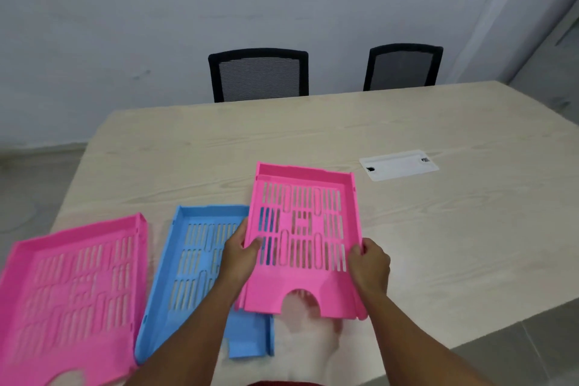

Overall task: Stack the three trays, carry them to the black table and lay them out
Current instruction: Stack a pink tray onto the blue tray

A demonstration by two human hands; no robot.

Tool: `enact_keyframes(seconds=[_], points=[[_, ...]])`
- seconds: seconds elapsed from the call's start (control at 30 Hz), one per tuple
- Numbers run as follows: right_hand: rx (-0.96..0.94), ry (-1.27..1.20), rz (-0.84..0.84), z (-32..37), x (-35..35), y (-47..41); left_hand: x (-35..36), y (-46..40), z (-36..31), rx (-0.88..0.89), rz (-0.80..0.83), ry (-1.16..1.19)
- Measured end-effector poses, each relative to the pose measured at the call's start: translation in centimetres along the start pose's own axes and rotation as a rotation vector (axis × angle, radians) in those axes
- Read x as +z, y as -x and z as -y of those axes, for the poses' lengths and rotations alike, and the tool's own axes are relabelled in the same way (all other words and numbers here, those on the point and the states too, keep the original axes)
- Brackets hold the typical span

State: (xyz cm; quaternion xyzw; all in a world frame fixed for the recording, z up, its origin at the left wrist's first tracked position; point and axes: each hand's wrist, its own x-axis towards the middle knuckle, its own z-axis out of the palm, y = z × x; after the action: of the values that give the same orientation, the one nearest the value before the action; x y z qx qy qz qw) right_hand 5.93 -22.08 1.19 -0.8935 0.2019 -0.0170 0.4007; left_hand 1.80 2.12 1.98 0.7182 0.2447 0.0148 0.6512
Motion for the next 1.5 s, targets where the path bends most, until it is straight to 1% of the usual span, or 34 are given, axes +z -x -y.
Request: enact_keyframes(seconds=[0.17, 0.33, 0.43, 0.53, 0.8, 0.93, 1.07, 1.23, 1.5], points=[[-0.129, -0.031, 0.119, 2.5, 3.8, 2.5, -6.0, 0.1, 1.1, 0.035, -0.142, -0.006], [-0.234, -0.038, 0.226, 4.6, 7.2, 5.0, -11.6, 0.0, 2.5, -0.018, -0.25, -0.008], [-0.264, -0.025, 0.287, 4.9, 8.5, 6.5, -13.8, 0.7, 3.2, -0.033, -0.281, -0.012], [-0.276, -0.016, 0.326, 4.7, 9.2, 7.7, -15.2, 1.5, 4.2, -0.066, -0.269, -0.023], [-0.258, 0.031, 0.328, 4.4, 9.4, 8.9, -15.4, 3.0, 6.0, -0.12, -0.253, -0.069], [-0.216, 0.035, 0.32, 4.5, 9.4, 9.0, -14.7, 3.5, 6.0, -0.111, -0.251, -0.115], [-0.189, 0.039, 0.297, 4.4, 9.1, 8.1, -13.8, 3.7, 6.0, -0.077, -0.191, -0.128], [-0.209, 0.038, 0.263, 4.2, 8.5, 7.3, -12.9, 3.6, 6.4, -0.083, -0.204, -0.178], [-0.221, 0.029, 0.301, 3.7, 7.9, 7.2, -12.3, 3.8, 7.2, -0.056, -0.192, -0.232]])
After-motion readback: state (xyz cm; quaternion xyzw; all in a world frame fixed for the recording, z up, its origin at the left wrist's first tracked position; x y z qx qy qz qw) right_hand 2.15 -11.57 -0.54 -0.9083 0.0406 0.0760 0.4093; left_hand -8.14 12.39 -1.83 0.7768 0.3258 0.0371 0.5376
